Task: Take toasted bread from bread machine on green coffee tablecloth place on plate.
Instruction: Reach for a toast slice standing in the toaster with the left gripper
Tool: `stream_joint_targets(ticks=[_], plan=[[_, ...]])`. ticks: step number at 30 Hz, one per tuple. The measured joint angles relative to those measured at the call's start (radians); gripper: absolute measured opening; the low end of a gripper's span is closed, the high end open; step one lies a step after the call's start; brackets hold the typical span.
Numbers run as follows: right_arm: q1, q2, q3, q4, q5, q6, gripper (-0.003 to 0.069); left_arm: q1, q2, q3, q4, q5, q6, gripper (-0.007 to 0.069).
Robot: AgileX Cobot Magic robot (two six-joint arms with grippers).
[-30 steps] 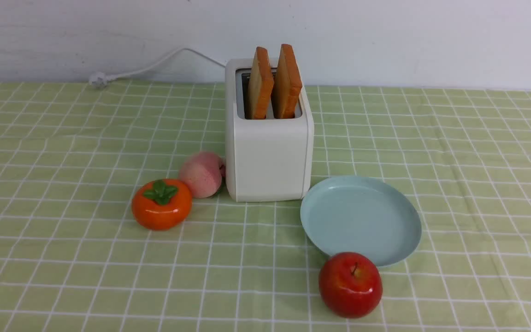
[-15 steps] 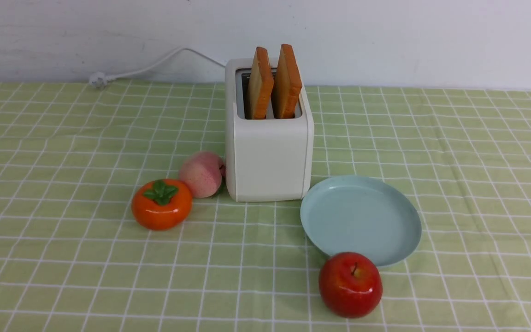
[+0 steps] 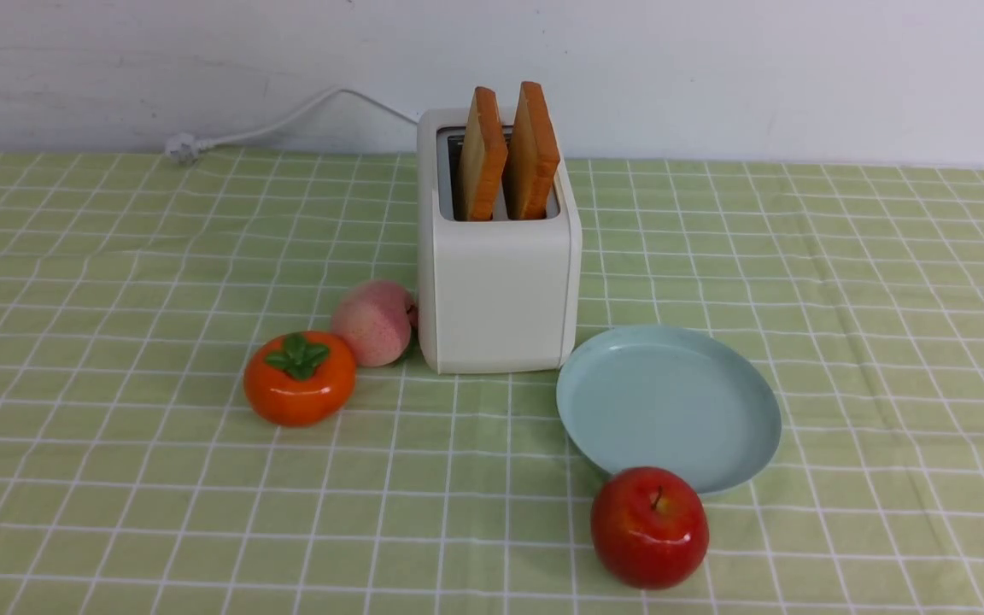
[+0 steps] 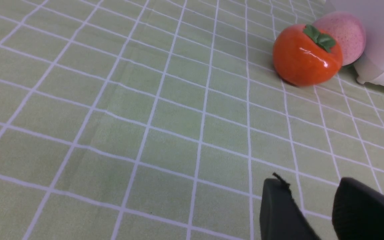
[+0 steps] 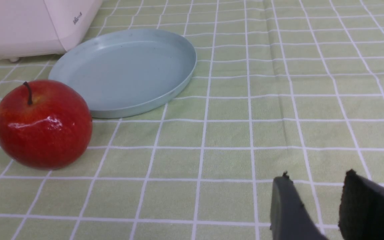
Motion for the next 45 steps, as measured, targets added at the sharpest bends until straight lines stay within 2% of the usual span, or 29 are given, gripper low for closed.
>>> stream_joint_targets(ticks=[7,11,13,20,25,28,31,33,38,43,45], plan=[[0.000,0.000,0.000,0.000,0.000,0.000,0.0240,0.000,0.000,0.000,-0.027,-0.026,-0.006,0.0238],[0.000,0.000,0.000,0.000,0.000,0.000,0.0240,0.000,0.000,0.000,-0.145,-0.093,-0.030,0.0238],[0.000,0.000,0.000,0.000,0.000,0.000,0.0240,0.000,0.000,0.000,-0.252,-0.191,-0.038,0.0238],[0.000,0.000,0.000,0.000,0.000,0.000,0.0240,0.000,0.000,0.000,-0.458,-0.442,-0.044,0.0238],[0.000,0.000,0.000,0.000,0.000,0.000,0.0240,0.000,0.000,0.000,-0.624,-0.480,-0.044,0.0238],[0.000,0.000,0.000,0.000,0.000,0.000,0.0240,0.000,0.000,0.000,-0.659,-0.497,-0.044,0.0238],[0.000,0.000,0.000,-0.025,-0.019,0.000,0.0240,0.000,0.000,-0.015,-0.655,-0.482,-0.039,0.0232],[0.000,0.000,0.007,-0.027,-0.058,0.013,0.0240,0.000,0.000,-0.080,-0.601,-0.412,-0.009,0.0192],[0.000,0.000,0.010,0.123,-0.248,0.134,0.0240,0.000,0.047,-0.295,-0.432,-0.225,0.130,0.0001],[0.001,0.000,0.010,0.246,-0.424,0.201,0.0240,0.000,0.226,-0.458,-0.366,-0.036,0.246,-0.0013],[0.012,0.000,-0.004,0.259,-0.420,0.209,0.0240,-0.007,0.306,-0.498,-0.369,-0.010,0.285,-0.0013]])
